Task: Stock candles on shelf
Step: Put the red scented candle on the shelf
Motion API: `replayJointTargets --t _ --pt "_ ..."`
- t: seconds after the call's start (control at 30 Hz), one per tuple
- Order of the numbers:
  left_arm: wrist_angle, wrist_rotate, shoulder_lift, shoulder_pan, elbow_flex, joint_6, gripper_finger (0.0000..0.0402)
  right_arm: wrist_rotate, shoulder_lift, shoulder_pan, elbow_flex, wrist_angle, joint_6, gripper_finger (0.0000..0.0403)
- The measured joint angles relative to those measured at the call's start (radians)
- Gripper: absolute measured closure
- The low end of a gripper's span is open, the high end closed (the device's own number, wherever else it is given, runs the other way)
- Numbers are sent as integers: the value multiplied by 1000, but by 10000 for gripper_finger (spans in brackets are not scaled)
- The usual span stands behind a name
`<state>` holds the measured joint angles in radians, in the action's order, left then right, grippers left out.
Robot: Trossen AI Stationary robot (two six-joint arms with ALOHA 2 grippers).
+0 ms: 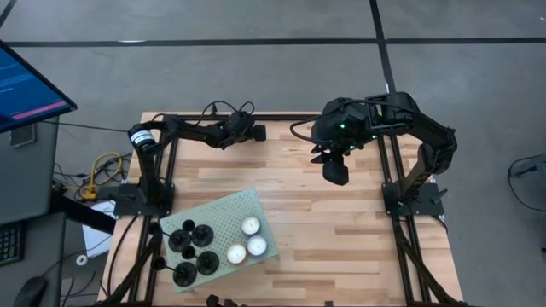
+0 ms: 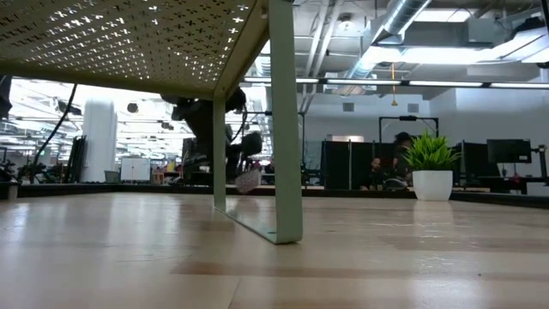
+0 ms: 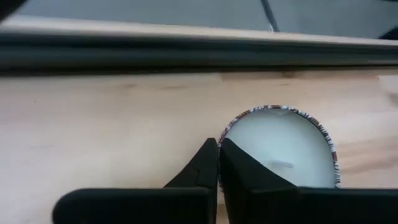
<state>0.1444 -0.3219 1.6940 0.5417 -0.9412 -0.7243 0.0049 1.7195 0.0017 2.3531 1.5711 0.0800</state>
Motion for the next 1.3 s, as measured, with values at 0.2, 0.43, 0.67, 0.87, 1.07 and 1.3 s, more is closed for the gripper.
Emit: replayJointTargets --t 0.2,0.43,0.67,0.87,1.07,1.3 --pt "1 -4 -80 -23 2 49 399 6 0 -2 0 0 0 284" --pt "-51 -3 -239 -92 3 117 400 72 0 -5 0 0 0 284" --pt "-194 3 -444 -212 3 171 400 74 -11 -4 -1 0 0 285" --pt "-391 61 -612 -288 3 169 401 74 -14 -4 -1 0 12 285" --pt "-553 138 -756 -372 2 161 401 74 -14 -4 -1 0 40 285" --pt "-741 266 -838 -488 2 114 401 74 -14 5 -1 0 87 285"
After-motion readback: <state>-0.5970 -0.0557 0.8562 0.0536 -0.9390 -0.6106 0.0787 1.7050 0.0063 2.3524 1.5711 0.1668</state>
